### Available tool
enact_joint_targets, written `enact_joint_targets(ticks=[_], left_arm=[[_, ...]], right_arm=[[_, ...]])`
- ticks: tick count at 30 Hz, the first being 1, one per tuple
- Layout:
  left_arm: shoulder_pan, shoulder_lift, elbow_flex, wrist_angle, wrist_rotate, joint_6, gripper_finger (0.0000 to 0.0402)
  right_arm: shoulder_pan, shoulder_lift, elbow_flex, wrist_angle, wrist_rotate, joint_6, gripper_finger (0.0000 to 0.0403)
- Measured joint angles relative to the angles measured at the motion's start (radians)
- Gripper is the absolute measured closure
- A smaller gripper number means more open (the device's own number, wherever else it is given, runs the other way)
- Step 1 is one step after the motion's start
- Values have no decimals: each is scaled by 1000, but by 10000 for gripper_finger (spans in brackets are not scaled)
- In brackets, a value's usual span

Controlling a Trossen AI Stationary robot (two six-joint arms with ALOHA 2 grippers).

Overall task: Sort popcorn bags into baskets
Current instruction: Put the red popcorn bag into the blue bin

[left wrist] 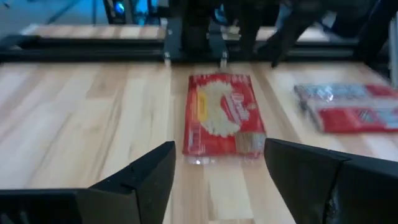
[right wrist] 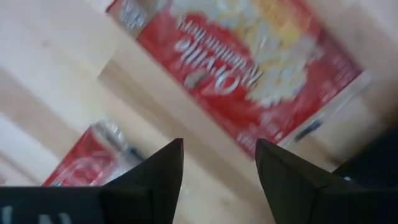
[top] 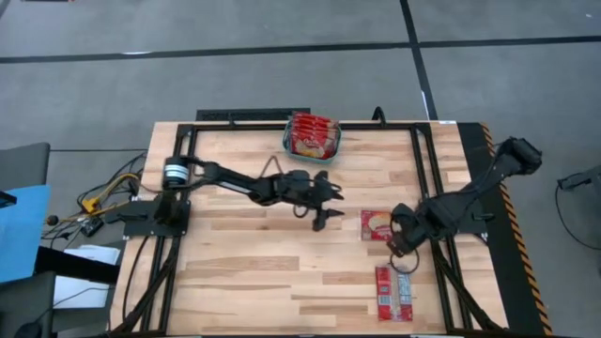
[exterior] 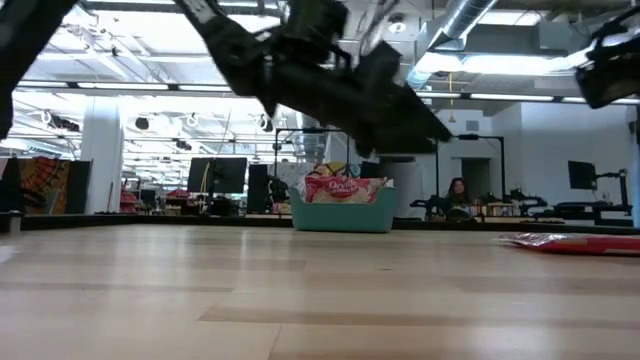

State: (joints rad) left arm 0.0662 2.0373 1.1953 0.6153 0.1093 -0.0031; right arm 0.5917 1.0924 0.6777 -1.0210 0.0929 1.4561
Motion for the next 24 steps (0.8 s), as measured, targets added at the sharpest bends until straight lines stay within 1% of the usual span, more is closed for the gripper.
enact_joint_targets(ticks=[4, 8, 11, 13, 19, 24], left_arm=[[4, 135, 157, -51, 36, -5, 160], [6, 262, 335, -181, 52, -52, 159], [5, 331, 446, -266, 24, -46, 159], [5, 369, 506, -295, 10, -30, 159], [5, 456, 609, -337, 2, -4, 159], [4, 501, 632, -329, 10, -1, 160]], right_arm=[[89, 8, 0, 8, 0, 98, 188], [170, 10, 0, 13, 22, 210, 198], [223, 10, 0, 13, 47, 277, 205], [251, 10, 0, 12, 63, 312, 209], [303, 10, 0, 12, 97, 380, 219], [324, 10, 0, 12, 119, 402, 223]])
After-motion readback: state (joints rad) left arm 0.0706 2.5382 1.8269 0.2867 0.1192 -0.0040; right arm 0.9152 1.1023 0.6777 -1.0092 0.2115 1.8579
